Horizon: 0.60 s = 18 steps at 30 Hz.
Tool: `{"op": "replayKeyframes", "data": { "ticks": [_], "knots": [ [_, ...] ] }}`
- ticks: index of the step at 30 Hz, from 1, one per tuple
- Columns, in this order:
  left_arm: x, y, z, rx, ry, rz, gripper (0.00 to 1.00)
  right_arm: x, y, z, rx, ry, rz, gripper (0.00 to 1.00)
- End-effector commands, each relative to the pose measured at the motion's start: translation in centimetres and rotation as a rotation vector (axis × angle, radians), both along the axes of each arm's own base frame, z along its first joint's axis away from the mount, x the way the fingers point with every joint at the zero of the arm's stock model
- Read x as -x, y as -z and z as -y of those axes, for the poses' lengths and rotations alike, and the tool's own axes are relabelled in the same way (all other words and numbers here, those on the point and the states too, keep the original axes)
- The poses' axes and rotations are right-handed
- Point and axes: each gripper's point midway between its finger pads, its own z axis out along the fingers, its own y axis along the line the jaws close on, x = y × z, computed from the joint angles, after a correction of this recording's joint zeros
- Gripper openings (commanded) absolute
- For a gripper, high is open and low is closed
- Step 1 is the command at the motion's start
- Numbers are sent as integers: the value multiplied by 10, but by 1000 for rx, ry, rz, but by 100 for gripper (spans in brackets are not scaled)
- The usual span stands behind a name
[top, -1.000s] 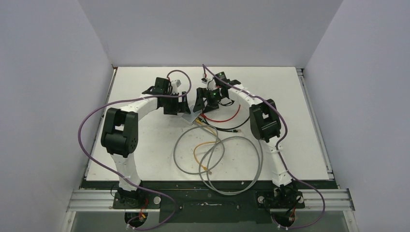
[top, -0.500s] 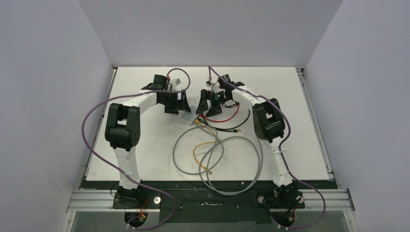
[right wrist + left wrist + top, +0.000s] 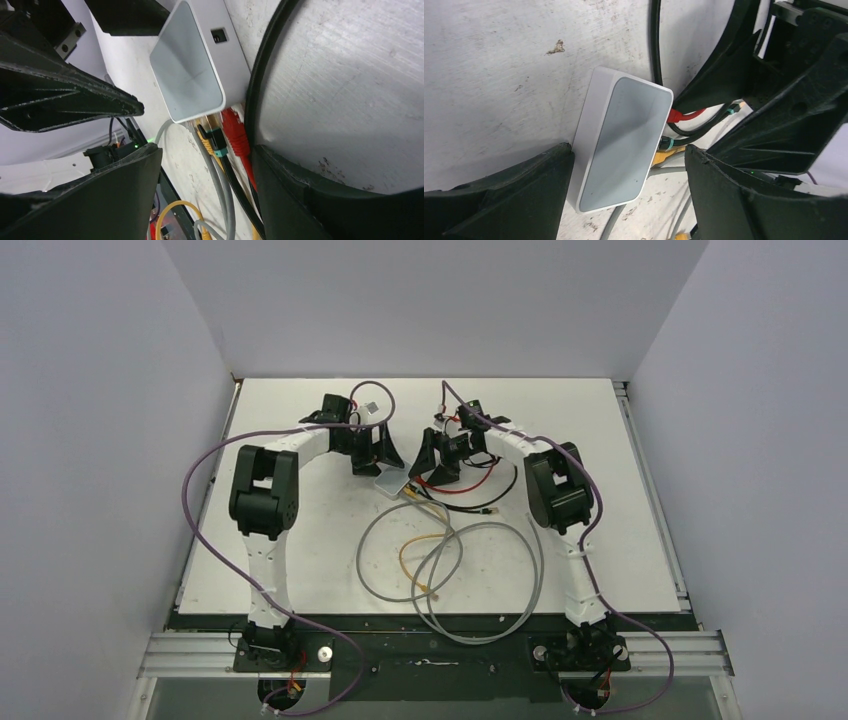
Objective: Pull the plug from the switch port
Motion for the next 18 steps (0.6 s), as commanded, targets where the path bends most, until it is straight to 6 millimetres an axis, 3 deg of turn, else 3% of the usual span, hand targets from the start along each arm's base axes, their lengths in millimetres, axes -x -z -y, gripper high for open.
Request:
{"op": "replayKeyframes", "data": {
  "ticks": [1, 11, 18],
  "knots": [
    [5, -3, 16, 114, -24, -58, 79, -4, 19, -2, -20, 31, -35, 67],
    [1, -71, 44, 466, -137, -22, 78, -10, 5, -3, -119, 81, -36, 65],
    [6, -81, 55, 535, -143, -45, 74, -16, -13, -4, -205, 127, -27, 61]
  ]
}}
